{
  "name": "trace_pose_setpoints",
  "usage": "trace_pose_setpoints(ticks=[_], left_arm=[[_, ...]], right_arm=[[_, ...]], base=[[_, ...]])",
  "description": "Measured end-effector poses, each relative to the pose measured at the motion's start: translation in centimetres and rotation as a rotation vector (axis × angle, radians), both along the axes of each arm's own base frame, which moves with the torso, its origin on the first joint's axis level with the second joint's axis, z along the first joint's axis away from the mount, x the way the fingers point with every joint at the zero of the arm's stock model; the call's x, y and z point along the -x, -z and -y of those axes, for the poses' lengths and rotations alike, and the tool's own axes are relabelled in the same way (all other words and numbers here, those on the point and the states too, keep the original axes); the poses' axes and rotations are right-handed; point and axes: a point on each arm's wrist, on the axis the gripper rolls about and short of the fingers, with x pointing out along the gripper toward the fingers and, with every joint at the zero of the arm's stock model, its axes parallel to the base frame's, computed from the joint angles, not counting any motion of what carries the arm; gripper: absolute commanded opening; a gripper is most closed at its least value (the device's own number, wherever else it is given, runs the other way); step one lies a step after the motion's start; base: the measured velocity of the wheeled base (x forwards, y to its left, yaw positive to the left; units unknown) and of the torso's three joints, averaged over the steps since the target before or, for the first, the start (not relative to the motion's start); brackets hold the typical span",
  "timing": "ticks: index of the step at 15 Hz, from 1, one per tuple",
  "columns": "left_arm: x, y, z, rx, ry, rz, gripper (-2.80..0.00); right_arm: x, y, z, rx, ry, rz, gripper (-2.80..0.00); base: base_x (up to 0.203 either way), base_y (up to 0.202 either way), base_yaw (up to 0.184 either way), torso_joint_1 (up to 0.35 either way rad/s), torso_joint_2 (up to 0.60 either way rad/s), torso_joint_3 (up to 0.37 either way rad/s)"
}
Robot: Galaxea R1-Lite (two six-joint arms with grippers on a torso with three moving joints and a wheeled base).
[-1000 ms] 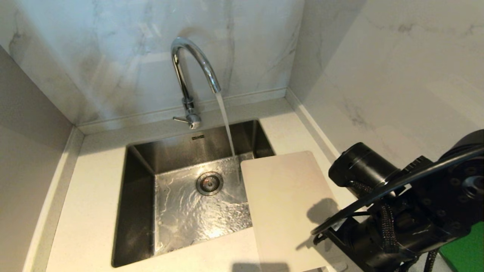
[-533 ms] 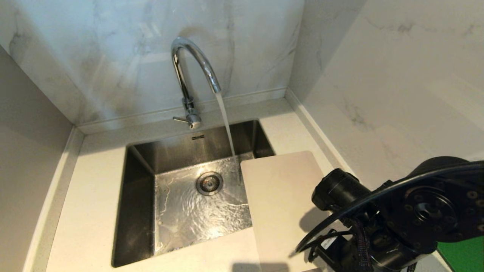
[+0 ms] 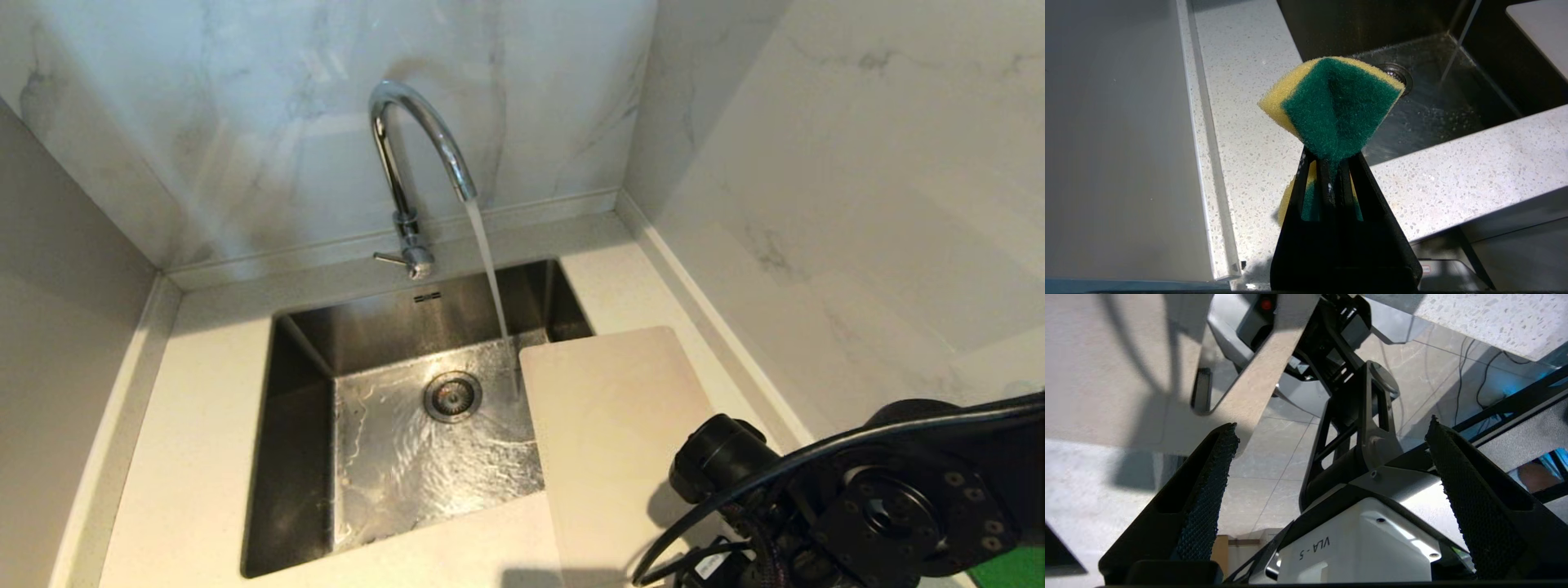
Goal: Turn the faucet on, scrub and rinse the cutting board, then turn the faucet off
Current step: Pick up the cutting board
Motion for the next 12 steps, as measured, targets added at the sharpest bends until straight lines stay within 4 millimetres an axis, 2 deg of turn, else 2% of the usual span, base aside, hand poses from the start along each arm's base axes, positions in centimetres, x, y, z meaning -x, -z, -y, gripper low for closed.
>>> trace_pose_setpoints(ticks=[5,12], left_arm=[[0.0,0.0,0.0,0.000,0.000,0.000,-2.80],[0.0,0.0,0.0,0.000,0.000,0.000,-2.80]], right_arm=[[-0.6,2.1,-0.4,0.013,0.031,-0.025,0.00],[-1.3,3.6,-0.7,0.032,0.041,-0.052,0.00]], base=[[0.000,0.000,0.000,0.000,0.00,0.000],[0.000,0.000,0.000,0.000,0.00,0.000]])
